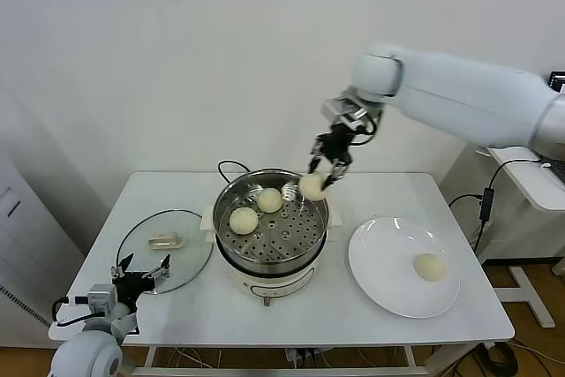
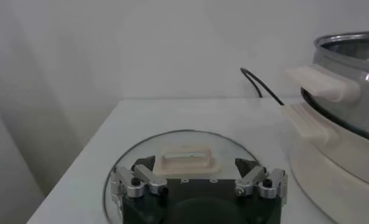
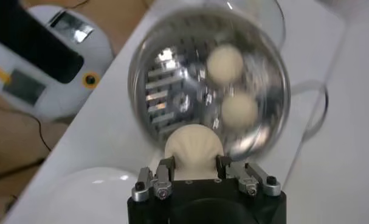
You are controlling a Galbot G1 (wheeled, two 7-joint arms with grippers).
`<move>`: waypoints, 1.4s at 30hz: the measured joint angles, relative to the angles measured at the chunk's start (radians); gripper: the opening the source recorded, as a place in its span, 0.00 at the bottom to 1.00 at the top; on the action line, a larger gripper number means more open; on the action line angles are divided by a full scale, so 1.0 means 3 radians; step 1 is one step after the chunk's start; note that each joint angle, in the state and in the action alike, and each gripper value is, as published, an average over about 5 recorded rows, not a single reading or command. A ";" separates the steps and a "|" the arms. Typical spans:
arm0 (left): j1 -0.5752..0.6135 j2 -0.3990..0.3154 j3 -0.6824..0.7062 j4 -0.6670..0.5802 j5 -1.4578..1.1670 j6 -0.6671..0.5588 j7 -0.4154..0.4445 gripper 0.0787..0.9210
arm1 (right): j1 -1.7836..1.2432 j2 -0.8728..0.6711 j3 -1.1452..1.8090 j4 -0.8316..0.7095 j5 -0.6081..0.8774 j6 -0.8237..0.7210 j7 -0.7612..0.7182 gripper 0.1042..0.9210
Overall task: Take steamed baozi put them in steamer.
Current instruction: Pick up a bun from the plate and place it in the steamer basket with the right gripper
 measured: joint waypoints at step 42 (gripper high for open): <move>0.0053 0.0021 -0.0040 0.0070 -0.0017 -0.0061 0.0007 0.88 | -0.1040 0.0542 0.0669 0.0280 -0.1964 0.1766 -0.0063 0.43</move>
